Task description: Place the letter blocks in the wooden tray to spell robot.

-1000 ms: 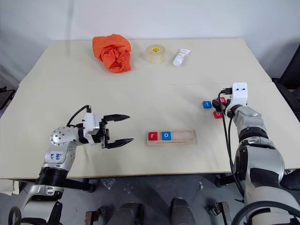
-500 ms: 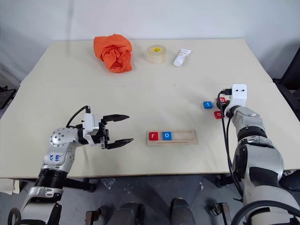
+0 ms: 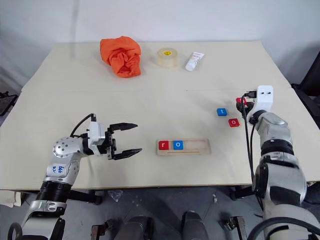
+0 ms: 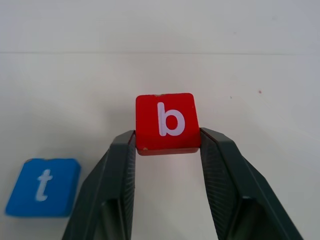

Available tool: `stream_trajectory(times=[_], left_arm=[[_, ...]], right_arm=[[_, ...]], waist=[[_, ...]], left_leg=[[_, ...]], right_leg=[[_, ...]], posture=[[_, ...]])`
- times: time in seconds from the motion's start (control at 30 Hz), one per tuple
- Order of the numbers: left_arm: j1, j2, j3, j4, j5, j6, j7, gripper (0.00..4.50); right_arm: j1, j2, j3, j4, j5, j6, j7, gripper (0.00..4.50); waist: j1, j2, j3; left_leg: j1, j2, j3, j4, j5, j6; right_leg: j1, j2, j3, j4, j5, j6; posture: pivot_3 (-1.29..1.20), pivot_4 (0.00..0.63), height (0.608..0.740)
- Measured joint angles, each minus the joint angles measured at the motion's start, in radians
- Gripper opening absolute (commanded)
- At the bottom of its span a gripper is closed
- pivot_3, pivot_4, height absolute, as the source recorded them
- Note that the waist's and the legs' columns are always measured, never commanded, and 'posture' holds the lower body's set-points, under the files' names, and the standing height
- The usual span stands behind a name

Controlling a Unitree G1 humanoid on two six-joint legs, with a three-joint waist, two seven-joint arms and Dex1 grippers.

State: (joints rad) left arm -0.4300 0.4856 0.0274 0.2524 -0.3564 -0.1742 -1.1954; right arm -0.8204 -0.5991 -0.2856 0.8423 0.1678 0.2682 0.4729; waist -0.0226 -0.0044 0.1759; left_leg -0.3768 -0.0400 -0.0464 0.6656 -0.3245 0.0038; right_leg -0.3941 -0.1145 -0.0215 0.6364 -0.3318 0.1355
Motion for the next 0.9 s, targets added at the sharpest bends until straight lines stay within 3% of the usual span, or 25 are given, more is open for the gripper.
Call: stream_trajectory(times=[0.27, 0.47, 0.63, 0.9], left_arm=[[-0.029, -0.004, -0.009, 0.048, -0.002, 0.009, -0.037, 4.5], [-0.038, -0.012, -0.01, 0.074, -0.002, 0.01, -0.048, 4.5], [-0.035, -0.016, -0.012, 0.074, -0.003, 0.018, -0.061, 4.5], [-0.025, -0.024, -0.036, 0.071, -0.004, 0.024, -0.094, 4.5]], right_arm=[[0.476, 0.044, -0.08, -0.85, 0.138, 0.369, -0.088, 1.46], [0.749, 0.152, -0.138, -1.318, 0.26, 0.577, -0.181, 1.46], [0.878, 0.21, -0.147, -1.47, 0.303, 0.662, -0.233, 1.46], [0.9, 0.229, -0.145, -1.47, 0.304, 0.672, -0.262, 1.46]], waist=[[0.0, 0.001, 0.0], [0.007, 0.001, 0.0], [0.02, 0.001, 0.0], [0.021, 0.001, 0.0]], left_leg=[[0.0, 0.0, 0.002, 0.001, 0.0, 0.0], [0.001, 0.0, 0.002, 0.001, 0.0, 0.0], [0.002, -0.001, 0.002, 0.001, 0.0, 0.0], [0.003, -0.002, 0.002, 0.0, 0.0, 0.001]], right_leg=[[-0.001, 0.001, 0.0, 0.001, 0.0, 0.0], [0.0, 0.001, 0.003, 0.002, 0.0, 0.0], [0.0, 0.002, 0.006, 0.0, 0.0, 0.0], [0.0, 0.002, 0.009, 0.0, 0.0, 0.0]], posture=[[0.0, 0.15, 0.74], [0.0, 0.15, 0.74], [0.0, 0.15, 0.74], [0.0, 0.15, 0.74]])
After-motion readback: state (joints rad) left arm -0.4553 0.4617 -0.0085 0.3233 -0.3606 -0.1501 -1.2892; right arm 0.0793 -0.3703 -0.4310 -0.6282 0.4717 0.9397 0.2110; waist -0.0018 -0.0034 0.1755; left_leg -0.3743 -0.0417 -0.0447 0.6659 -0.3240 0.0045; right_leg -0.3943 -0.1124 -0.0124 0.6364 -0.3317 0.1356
